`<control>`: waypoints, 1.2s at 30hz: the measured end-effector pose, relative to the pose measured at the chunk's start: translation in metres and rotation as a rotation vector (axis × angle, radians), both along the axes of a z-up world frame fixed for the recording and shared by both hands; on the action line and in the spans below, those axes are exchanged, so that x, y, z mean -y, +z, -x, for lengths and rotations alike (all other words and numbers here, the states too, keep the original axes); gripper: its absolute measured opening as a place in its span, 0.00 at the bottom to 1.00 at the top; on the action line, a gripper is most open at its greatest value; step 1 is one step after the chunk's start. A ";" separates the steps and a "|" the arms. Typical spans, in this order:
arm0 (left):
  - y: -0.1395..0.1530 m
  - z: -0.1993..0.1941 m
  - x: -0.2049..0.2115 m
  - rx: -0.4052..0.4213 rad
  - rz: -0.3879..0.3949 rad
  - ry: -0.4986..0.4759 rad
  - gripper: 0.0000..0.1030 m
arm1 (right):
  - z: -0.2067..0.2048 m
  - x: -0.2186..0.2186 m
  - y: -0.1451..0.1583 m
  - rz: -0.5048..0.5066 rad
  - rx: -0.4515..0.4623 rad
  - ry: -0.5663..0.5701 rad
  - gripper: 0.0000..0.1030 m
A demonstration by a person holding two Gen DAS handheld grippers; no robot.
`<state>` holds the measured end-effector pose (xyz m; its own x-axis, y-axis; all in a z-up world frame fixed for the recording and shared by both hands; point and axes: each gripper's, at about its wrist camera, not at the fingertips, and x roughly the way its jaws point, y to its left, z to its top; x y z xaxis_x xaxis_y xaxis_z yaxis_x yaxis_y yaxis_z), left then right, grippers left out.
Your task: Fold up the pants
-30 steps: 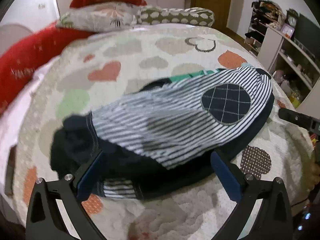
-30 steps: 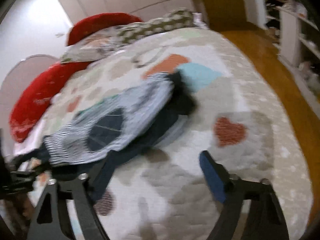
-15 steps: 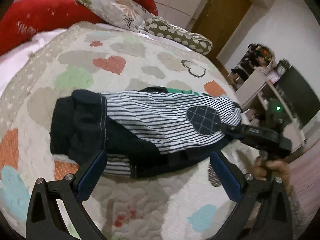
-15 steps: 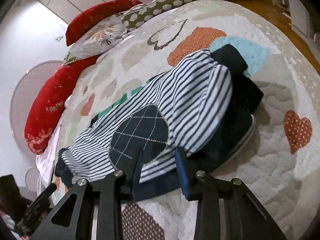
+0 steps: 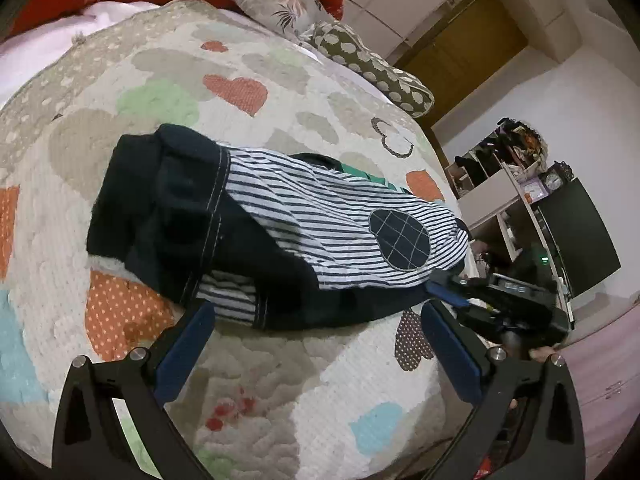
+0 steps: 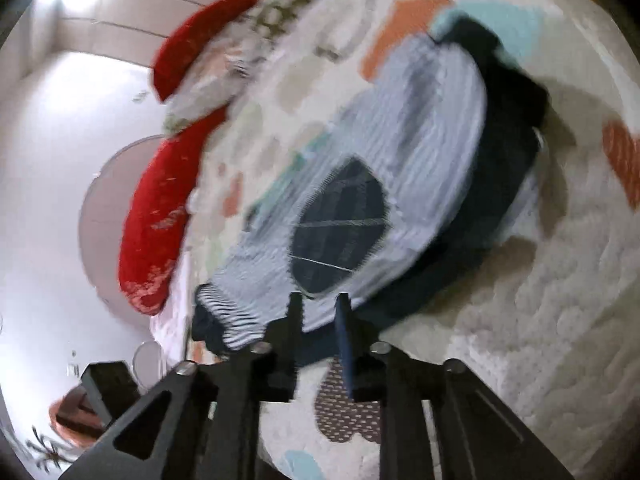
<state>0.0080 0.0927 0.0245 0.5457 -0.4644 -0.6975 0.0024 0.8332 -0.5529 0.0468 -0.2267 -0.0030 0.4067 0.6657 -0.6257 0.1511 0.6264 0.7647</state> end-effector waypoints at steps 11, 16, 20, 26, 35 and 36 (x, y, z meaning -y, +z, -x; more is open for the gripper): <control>-0.001 0.000 -0.005 -0.004 0.049 0.010 1.00 | -0.020 0.009 -0.015 0.031 -0.046 -0.152 0.22; -0.002 -0.006 0.005 -0.020 0.096 -0.021 1.00 | -0.025 0.000 0.013 0.012 0.081 -0.116 0.05; -0.008 -0.011 0.020 -0.057 0.223 -0.071 1.00 | -0.029 -0.002 0.035 0.004 0.137 -0.118 0.05; -0.025 -0.026 0.048 -0.121 0.333 -0.120 0.99 | -0.033 0.002 0.055 -0.009 0.179 -0.128 0.05; -0.024 -0.070 0.015 -0.108 0.224 0.056 0.82 | -0.020 0.004 0.062 0.009 0.204 -0.098 0.05; -0.025 -0.076 0.013 -0.130 0.190 0.057 0.55 | -0.019 0.004 0.061 0.017 0.208 -0.094 0.05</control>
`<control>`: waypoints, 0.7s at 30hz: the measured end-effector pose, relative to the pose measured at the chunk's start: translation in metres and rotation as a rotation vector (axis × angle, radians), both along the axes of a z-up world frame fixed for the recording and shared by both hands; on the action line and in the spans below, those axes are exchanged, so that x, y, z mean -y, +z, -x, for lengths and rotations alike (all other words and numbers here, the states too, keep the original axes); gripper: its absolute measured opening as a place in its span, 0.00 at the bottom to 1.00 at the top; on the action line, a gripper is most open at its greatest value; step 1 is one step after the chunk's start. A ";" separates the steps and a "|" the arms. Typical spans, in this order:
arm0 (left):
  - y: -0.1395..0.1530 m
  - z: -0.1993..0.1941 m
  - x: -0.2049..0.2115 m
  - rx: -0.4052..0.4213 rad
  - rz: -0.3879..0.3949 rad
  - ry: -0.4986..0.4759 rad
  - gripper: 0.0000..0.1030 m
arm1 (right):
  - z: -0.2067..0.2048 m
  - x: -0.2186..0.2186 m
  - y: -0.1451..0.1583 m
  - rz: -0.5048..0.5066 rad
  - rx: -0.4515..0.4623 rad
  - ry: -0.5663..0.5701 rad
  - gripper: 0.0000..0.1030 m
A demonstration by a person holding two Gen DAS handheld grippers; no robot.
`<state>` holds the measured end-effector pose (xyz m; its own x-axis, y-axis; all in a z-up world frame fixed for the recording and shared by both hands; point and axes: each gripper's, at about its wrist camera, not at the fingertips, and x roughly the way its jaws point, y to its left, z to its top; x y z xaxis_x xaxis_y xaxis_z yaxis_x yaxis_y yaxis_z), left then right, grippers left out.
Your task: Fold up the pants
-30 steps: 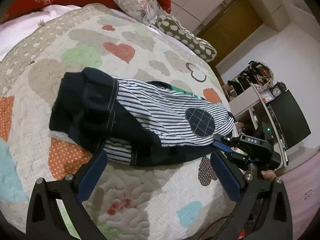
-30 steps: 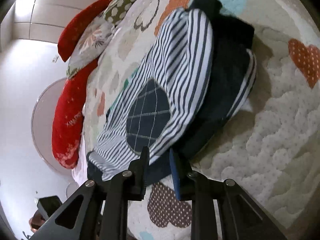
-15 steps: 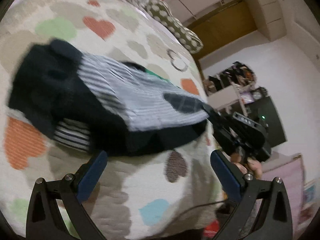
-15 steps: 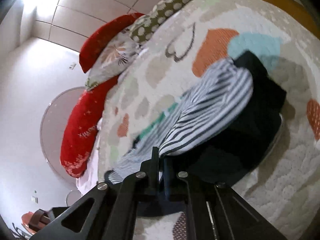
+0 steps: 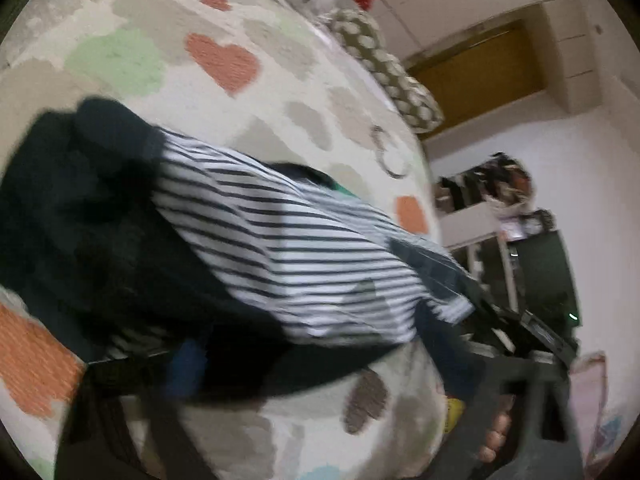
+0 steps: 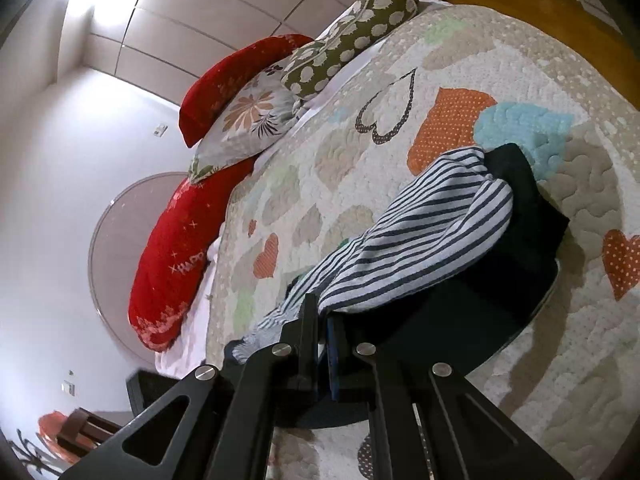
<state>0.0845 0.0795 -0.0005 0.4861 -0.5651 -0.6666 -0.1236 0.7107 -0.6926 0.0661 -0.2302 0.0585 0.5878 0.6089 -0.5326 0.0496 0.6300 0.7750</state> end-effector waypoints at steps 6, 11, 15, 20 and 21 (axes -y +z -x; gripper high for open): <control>0.005 -0.038 -0.014 -0.019 -0.104 0.024 0.27 | -0.021 -0.006 0.007 0.058 0.012 0.017 0.05; 0.016 -0.090 -0.035 0.017 -0.174 0.083 0.28 | -0.077 -0.027 0.016 0.213 0.030 0.058 0.07; 0.016 -0.133 -0.054 -0.003 -0.247 0.126 0.35 | -0.138 -0.039 0.014 0.312 0.037 0.019 0.26; 0.025 -0.148 -0.087 -0.012 -0.154 0.172 0.56 | -0.178 -0.029 0.013 0.428 0.047 -0.075 0.62; 0.030 -0.143 -0.091 0.004 -0.133 0.168 0.63 | -0.178 -0.018 0.015 0.424 0.049 -0.096 0.62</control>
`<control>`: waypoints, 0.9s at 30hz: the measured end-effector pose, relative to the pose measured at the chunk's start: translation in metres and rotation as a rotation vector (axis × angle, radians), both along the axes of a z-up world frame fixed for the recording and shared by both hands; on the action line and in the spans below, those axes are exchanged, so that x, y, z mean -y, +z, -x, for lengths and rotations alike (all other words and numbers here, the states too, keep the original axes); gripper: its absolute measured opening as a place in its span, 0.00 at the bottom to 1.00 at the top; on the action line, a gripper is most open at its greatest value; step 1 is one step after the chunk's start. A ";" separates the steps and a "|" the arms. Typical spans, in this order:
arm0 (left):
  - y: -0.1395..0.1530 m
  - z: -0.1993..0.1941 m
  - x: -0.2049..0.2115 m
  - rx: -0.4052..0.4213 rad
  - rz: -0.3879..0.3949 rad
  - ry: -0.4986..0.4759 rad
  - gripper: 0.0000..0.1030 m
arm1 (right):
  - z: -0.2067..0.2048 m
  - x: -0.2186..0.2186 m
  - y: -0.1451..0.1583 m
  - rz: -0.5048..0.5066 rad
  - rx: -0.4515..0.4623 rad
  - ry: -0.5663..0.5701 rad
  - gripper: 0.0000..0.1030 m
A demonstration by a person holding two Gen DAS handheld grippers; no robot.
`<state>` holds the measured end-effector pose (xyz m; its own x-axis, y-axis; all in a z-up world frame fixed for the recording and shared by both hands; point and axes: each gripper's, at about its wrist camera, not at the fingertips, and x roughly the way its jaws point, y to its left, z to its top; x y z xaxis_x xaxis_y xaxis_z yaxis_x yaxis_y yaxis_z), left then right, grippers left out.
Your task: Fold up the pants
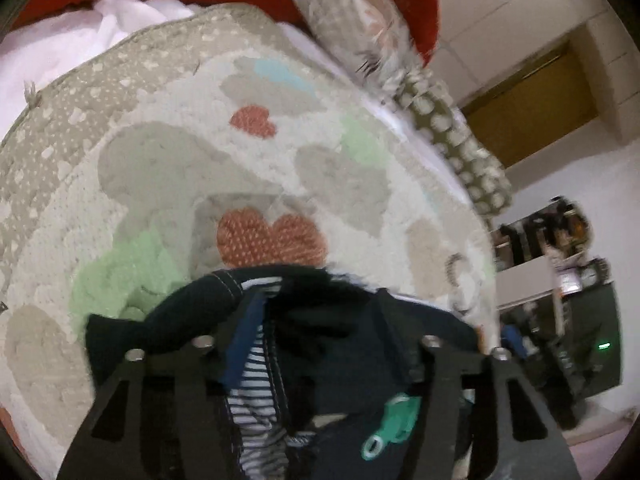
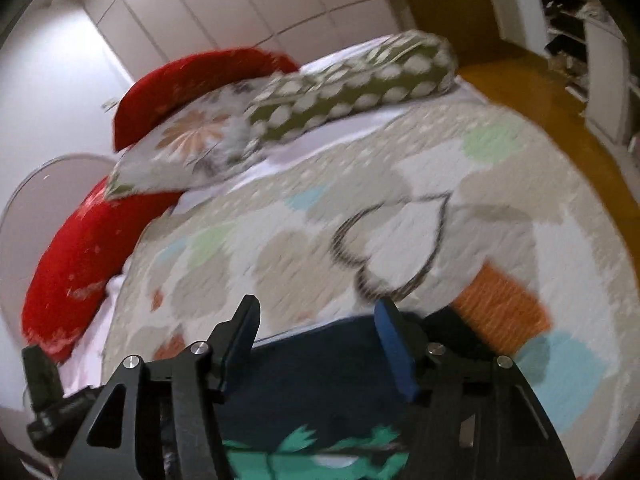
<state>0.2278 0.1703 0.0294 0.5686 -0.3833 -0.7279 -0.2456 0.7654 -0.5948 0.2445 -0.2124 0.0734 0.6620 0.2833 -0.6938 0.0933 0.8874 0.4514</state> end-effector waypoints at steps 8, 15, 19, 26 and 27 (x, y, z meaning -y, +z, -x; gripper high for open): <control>0.014 0.099 -0.025 -0.043 -0.088 -0.063 0.80 | 0.065 0.071 -0.014 0.006 -0.036 -0.016 0.64; -0.039 0.142 -0.006 -0.202 -0.318 -0.135 0.82 | 0.139 0.087 -0.062 -0.002 -0.112 -0.012 0.64; -0.047 0.130 0.037 -0.129 -0.528 -0.168 0.68 | 0.153 0.077 -0.074 0.008 -0.079 -0.054 0.60; -0.008 0.144 0.030 -0.120 -0.486 -0.194 0.09 | 0.167 0.073 -0.060 -0.101 -0.114 -0.018 0.11; -0.004 0.149 0.024 -0.118 -0.475 -0.186 0.10 | 0.175 0.075 -0.054 -0.124 -0.107 -0.012 0.11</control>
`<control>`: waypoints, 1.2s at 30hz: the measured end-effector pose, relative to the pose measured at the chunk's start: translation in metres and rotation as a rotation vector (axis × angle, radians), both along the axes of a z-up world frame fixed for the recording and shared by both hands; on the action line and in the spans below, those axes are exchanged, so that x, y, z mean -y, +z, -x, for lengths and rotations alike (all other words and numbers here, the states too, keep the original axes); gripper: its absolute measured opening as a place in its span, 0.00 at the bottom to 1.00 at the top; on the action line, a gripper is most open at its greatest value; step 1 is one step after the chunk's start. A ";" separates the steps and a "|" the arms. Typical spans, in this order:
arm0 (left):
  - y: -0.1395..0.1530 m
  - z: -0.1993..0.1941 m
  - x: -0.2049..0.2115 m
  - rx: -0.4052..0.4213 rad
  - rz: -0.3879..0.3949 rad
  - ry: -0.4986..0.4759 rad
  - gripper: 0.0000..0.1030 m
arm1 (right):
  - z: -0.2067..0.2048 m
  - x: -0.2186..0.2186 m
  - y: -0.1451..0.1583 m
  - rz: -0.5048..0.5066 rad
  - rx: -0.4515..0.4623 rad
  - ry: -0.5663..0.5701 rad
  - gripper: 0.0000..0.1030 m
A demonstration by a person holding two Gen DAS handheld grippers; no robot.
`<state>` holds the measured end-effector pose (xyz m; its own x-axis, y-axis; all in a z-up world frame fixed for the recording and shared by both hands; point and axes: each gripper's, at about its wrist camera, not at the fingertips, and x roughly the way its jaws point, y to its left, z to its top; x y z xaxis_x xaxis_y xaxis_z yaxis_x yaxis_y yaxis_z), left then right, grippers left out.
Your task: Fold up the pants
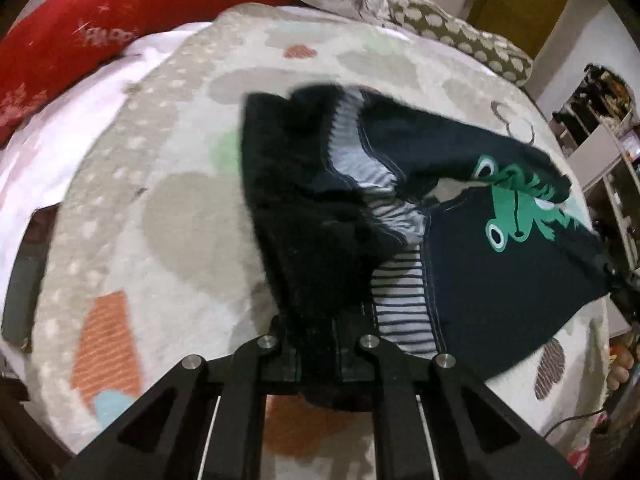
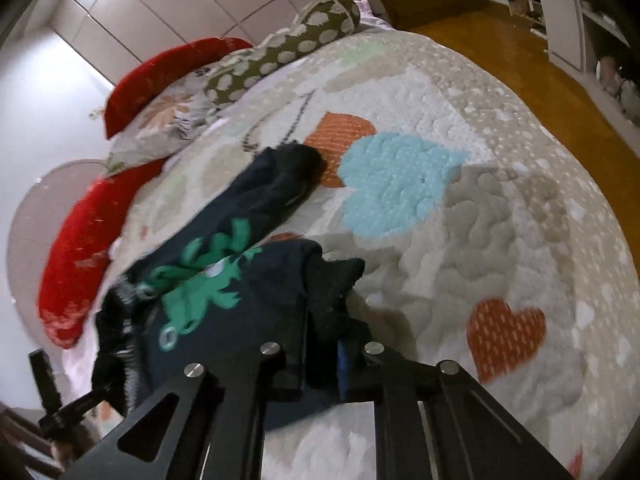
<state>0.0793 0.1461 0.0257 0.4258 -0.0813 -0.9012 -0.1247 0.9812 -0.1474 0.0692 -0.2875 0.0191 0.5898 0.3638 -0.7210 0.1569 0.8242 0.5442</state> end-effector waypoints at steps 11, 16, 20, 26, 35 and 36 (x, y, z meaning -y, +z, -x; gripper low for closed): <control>-0.002 0.048 -0.044 0.061 0.030 0.133 0.41 | 0.036 0.003 0.007 0.068 -0.026 -0.028 0.40; 0.017 0.083 -0.051 0.217 0.072 0.166 0.58 | -0.020 0.001 0.025 0.095 0.020 -0.044 0.58; 0.017 0.088 -0.049 0.205 0.119 0.141 0.58 | -0.090 -0.008 0.002 0.079 -0.072 -0.081 0.58; 0.011 0.085 -0.045 0.184 0.120 0.128 0.58 | -0.126 -0.014 -0.015 -0.060 -0.091 -0.125 0.11; 0.018 0.064 -0.028 0.169 0.109 0.034 0.58 | -0.080 0.019 -0.006 0.047 -0.107 -0.131 0.13; 0.022 0.060 -0.025 0.172 0.092 0.015 0.58 | -0.075 0.021 -0.007 0.044 -0.115 -0.133 0.15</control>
